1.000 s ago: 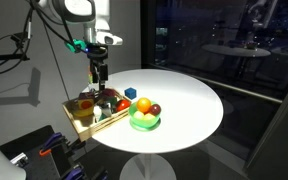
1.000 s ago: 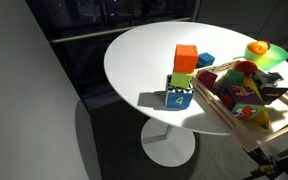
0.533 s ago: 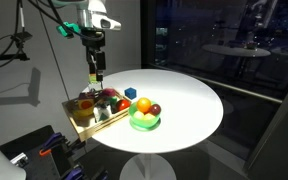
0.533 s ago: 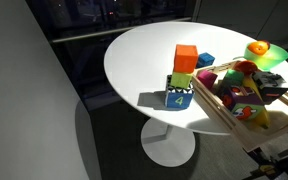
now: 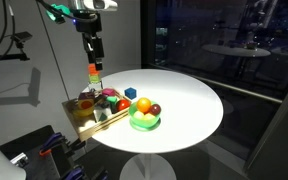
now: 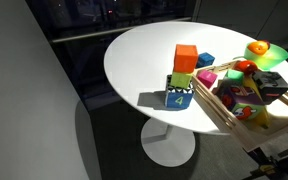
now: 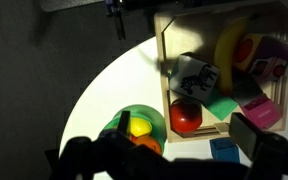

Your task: Put the banana in the wooden crate

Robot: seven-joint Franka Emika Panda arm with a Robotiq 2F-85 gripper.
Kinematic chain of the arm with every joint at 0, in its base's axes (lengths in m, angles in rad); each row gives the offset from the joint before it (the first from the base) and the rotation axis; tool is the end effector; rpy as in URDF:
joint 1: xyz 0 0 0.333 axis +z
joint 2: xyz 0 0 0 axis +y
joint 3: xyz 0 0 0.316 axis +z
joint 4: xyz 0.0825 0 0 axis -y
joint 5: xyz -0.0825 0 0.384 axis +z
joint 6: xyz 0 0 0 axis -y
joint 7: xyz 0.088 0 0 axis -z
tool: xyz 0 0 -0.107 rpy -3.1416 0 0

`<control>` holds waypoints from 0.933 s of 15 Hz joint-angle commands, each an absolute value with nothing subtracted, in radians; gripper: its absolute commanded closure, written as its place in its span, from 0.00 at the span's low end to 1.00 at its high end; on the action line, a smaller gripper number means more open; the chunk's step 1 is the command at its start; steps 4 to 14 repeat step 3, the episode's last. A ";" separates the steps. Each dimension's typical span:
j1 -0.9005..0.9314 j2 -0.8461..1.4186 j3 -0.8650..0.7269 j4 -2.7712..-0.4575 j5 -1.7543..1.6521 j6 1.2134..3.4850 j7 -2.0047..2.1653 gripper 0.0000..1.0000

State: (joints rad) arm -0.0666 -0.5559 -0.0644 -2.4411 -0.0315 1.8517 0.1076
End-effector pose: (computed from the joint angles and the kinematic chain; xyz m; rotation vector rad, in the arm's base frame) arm 0.3748 -0.0537 0.4943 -3.1183 0.3430 0.0537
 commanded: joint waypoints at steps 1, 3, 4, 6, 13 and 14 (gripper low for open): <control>-0.077 -0.564 -0.060 -2.438 -0.027 1.846 0.095 0.00; -0.078 -0.574 -0.065 -2.437 -0.027 1.840 0.085 0.00; -0.078 -0.574 -0.065 -2.437 -0.027 1.840 0.085 0.00; -0.078 -0.574 -0.065 -2.437 -0.027 1.840 0.085 0.00; -0.078 -0.574 -0.065 -2.437 -0.027 1.840 0.085 0.00; -0.078 -0.574 -0.065 -2.437 -0.027 1.840 0.085 0.00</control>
